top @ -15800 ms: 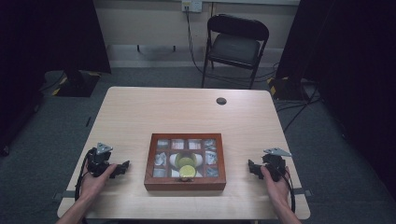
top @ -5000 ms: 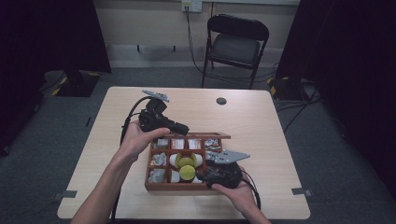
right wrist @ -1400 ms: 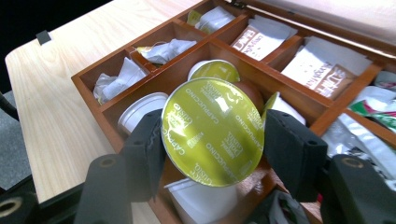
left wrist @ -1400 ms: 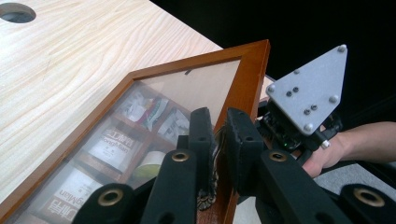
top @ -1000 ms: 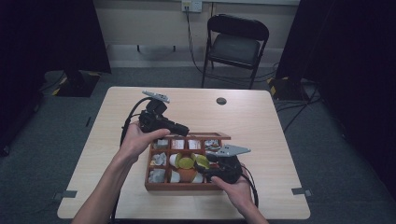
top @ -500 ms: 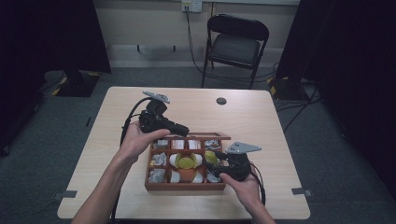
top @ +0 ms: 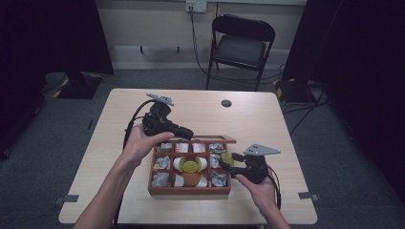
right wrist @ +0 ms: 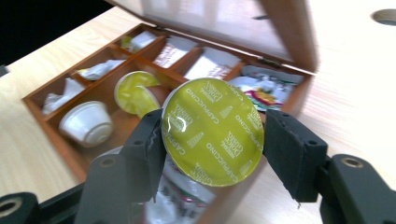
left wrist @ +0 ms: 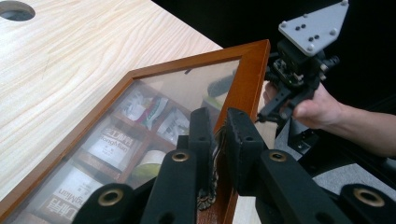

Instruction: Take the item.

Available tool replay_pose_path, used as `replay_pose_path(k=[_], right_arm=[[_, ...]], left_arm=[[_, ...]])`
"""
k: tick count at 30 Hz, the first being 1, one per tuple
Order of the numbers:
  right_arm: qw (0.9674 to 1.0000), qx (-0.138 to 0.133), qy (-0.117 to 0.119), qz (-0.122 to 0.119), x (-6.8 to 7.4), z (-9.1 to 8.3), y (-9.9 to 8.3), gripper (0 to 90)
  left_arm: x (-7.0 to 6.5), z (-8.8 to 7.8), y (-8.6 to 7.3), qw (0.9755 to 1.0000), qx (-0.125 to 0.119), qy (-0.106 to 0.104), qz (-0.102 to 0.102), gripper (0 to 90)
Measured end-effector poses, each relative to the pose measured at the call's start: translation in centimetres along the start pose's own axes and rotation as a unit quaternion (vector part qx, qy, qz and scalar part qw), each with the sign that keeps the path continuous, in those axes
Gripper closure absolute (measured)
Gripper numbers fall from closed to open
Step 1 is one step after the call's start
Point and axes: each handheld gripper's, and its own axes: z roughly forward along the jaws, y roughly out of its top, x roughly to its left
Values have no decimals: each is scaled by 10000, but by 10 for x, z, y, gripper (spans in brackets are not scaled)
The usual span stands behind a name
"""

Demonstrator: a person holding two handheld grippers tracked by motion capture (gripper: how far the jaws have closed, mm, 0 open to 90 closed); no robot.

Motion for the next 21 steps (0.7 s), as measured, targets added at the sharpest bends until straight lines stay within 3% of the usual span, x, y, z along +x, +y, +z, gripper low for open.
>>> replay_pose_path(k=[9, 10, 11, 12, 14, 15, 17, 21], right_arm=[[9989, -70, -280, 369, -31, -6, -3, 405], [9987, -59, -293, 406, -34, -5, -2, 577], [9987, -59, -293, 406, -34, -5, -2, 577], [9983, -213, -231, 492, -40, -6, -2, 640], [9980, -221, -218, 547, -44, -6, -1, 618], [9978, -54, -494, 449, -47, -3, 2, 581], [9981, -71, -445, 417, -51, -3, 3, 608], [9967, -39, -608, 535, -61, -5, -1, 550]], left_arm=[[-1, 0, 0, 10000, 29, 10, 5, 812], [-1, 0, 0, 10000, 47, 17, -4, 812], [-1, 0, 0, 10000, 47, 17, -4, 812], [-2, 1, 0, 10000, 33, 26, -20, 812], [-2, 1, 0, 10000, 41, 36, -2, 812], [-2, 1, 0, 10000, 43, 42, -3, 812], [-2, 1, 0, 10000, 63, 47, 3, 812], [-2, 1, 0, 10000, 39, 47, -18, 811]])
